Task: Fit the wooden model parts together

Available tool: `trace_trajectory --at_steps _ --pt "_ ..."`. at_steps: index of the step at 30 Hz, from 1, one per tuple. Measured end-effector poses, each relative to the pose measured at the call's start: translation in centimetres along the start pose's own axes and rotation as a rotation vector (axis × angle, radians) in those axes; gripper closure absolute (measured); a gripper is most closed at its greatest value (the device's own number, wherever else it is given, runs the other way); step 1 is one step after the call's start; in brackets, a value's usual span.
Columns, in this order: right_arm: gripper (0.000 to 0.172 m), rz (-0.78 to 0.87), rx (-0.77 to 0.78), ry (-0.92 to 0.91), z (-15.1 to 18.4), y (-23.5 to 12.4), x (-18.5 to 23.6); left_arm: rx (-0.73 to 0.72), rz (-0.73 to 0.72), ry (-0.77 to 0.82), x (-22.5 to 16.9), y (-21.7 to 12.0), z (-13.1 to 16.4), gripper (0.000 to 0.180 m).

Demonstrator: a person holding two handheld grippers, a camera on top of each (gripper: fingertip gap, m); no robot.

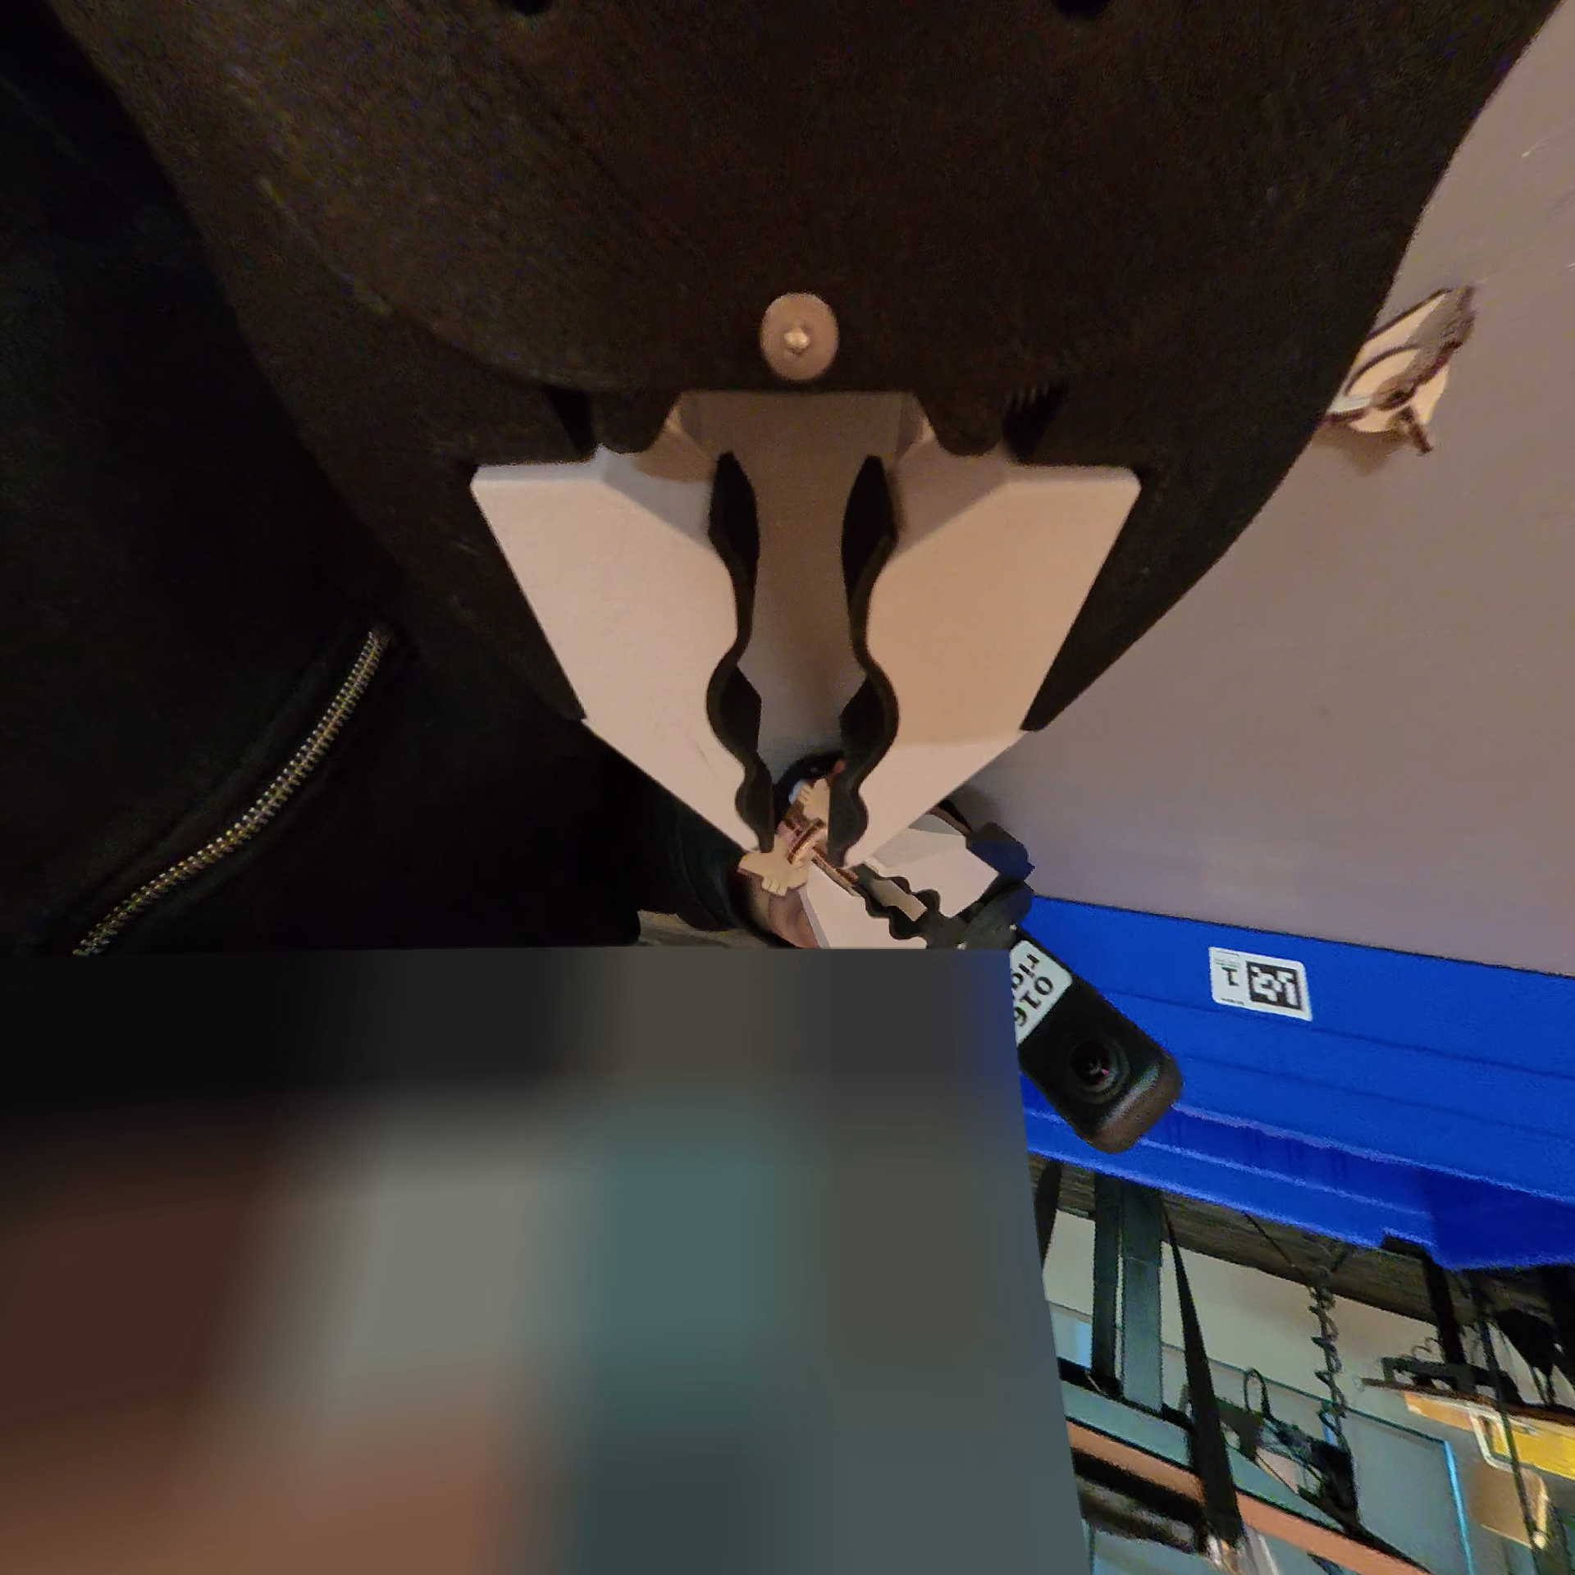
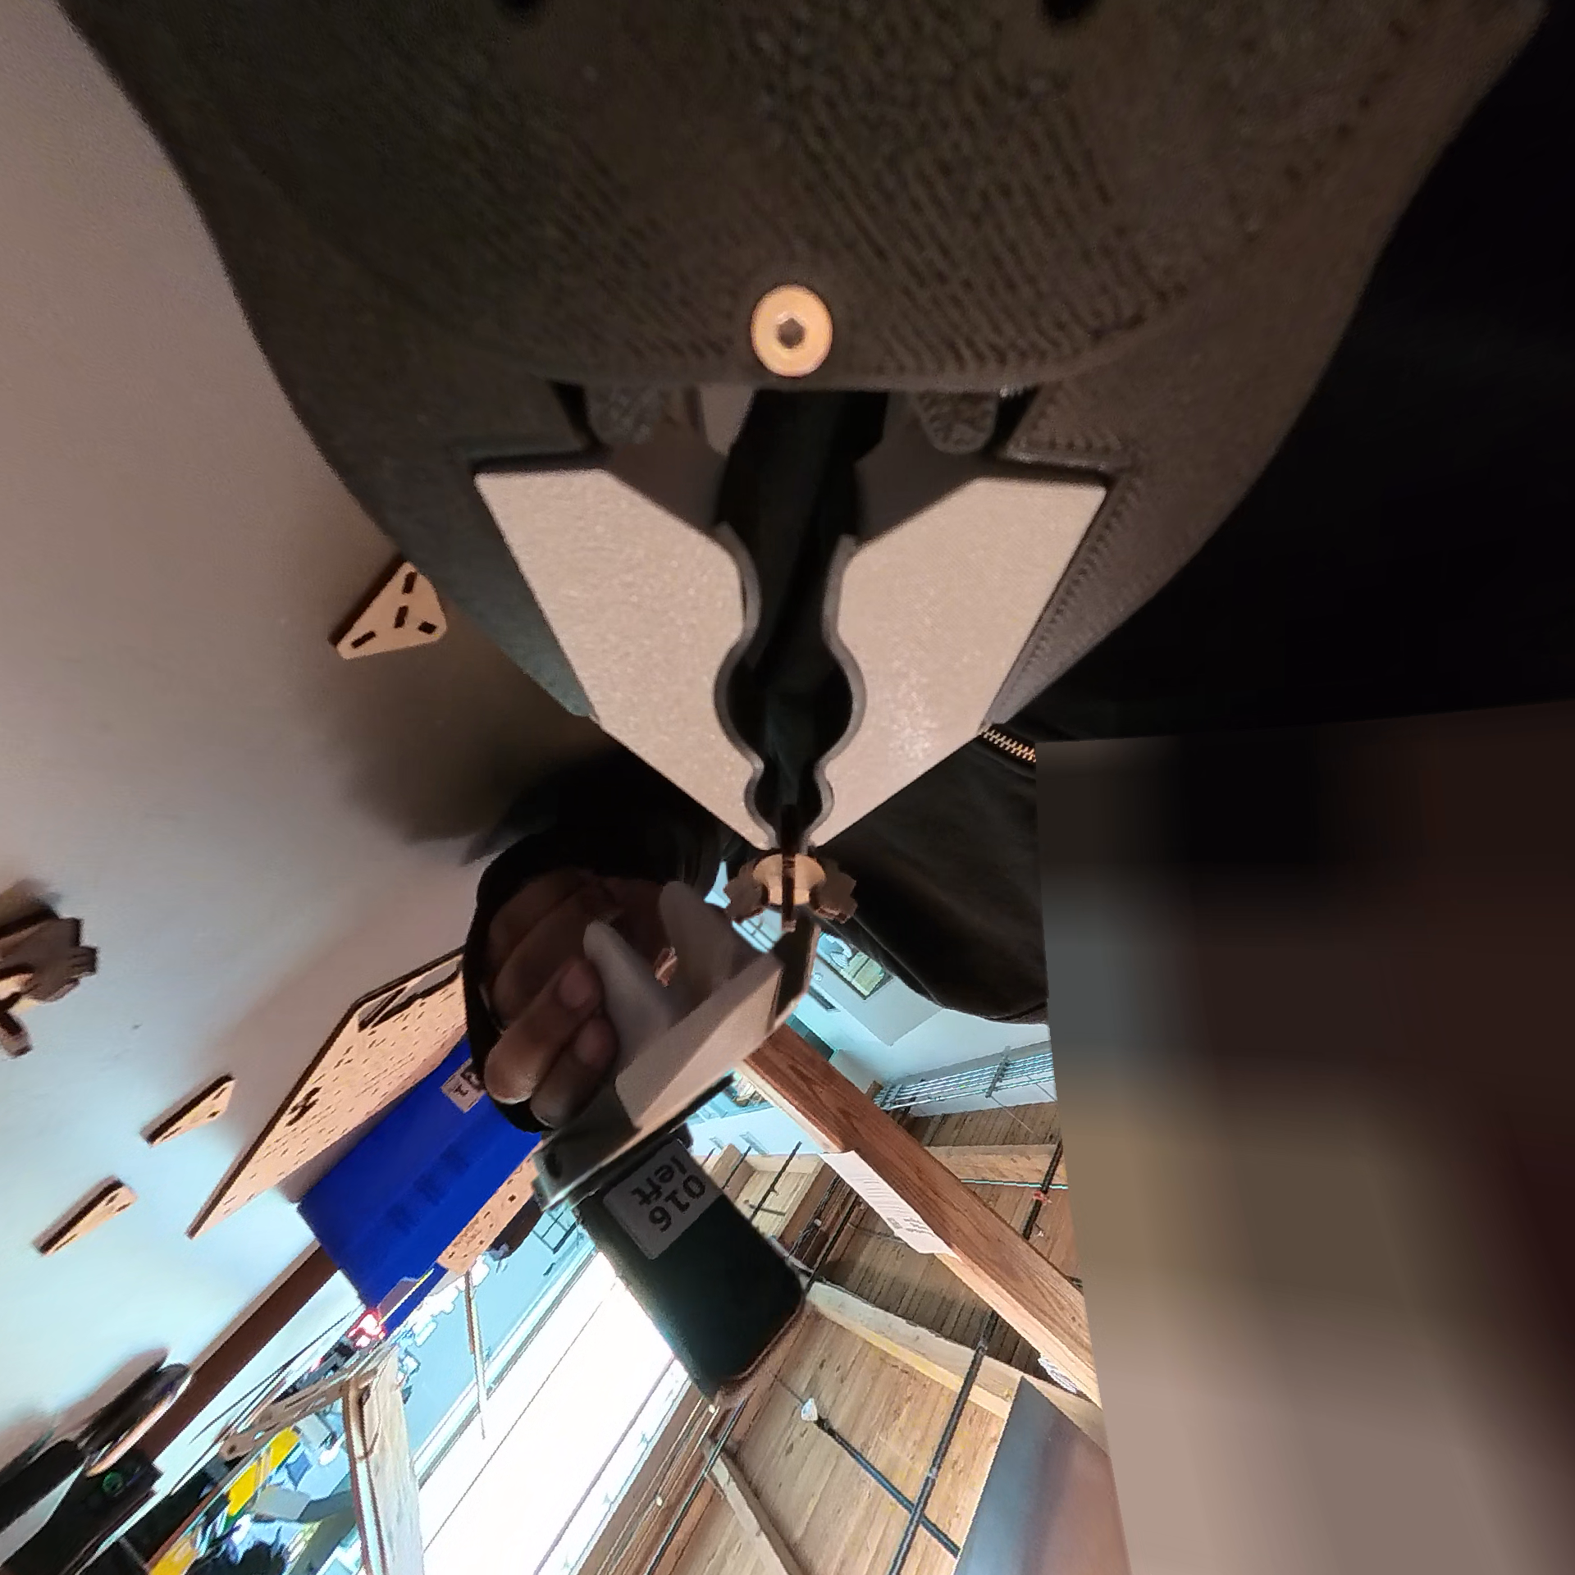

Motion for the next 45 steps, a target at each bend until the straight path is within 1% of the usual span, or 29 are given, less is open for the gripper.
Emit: trace_trajectory --at_steps 3,6,9,10,12,13,14,16,19,21,24,27,31,36,38,42,45 --pt "0.172 0.028 -0.01 -0.043 -0.4 -0.4 0.1 -0.04 -0.043 -0.005 0.4 -0.8 -0.5 0.17" --pt "0.172 0.107 -0.057 -0.123 -1.2 -1.0 0.0 -0.058 -0.114 -0.061 1.4 -1.4 -0.5 0.17" --pt "0.172 0.278 -0.088 -0.228 -1.7 -1.9 -0.1 -0.008 -0.216 -0.204 3.0 -1.7 0.6 0.169" --pt "0.171 0.349 -0.082 -0.261 -1.6 -2.0 -0.1 0.032 -0.234 -0.276 3.4 -1.7 1.3 0.164" --pt "0.171 0.526 -0.057 -0.337 -1.0 -2.1 -0.1 0.099 -0.167 -0.442 3.5 -1.3 2.7 0.151" --pt "0.171 0.604 -0.047 -0.367 -0.6 -2.1 0.0 0.115 -0.138 -0.509 3.5 -1.1 3.4 0.149" --pt "0.171 0.671 -0.039 -0.388 -0.1 -1.9 0.2 0.118 -0.124 -0.538 3.3 -0.9 3.8 0.148" --pt "0.171 0.802 -0.018 -0.416 0.8 -1.6 0.4 0.142 -0.151 -0.541 3.1 -0.6 4.5 0.148" --pt "0.171 0.945 0.053 -0.457 2.3 -1.1 0.5 0.289 -0.254 -0.491 2.8 0.1 5.7 0.145" --pt "0.171 1.011 0.089 -0.498 3.2 -0.8 0.5 0.346 -0.272 -0.494 2.5 0.5 6.4 0.145" --pt "0.171 1.052 0.156 -0.58 3.9 -0.1 0.8 0.356 -0.243 -0.523 1.7 0.8 7.1 0.144" --pt "0.171 1.045 0.224 -0.558 4.3 0.1 0.3 0.343 -0.229 -0.538 1.2 0.7 7.5 0.144" --pt "0.171 1.014 0.268 -0.528 4.2 0.0 -0.3 0.337 -0.236 -0.526 0.5 0.5 7.5 0.143" --pt "0.171 0.957 0.359 -0.661 3.6 -0.2 -0.4 0.305 -0.282 -0.534 0.5 -0.6 7.5 0.142" --pt "0.17 0.93 0.394 -0.714 3.5 -0.3 -0.4 0.283 -0.292 -0.564 0.7 -1.3 7.5 0.142" --pt "0.17 0.916 0.48 -0.784 3.2 -0.5 -0.7 0.207 -0.193 -0.663 0.4 -1.8 7.4 0.142" --pt "0.17 0.904 0.551 -0.791 3.3 -0.5 -1.3 0.208 -0.168 -0.689 0.3 -1.8 7.6 0.142"
Point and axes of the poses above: each gripper's, where its closed fingertips meet, y out along the fingers, z out of its underside, x = y × z across the jaws, the point moved 7 cm from there along -y, back along the fingers, and after that the axes turned 2 degrees about -z, right-handed, at the moved point
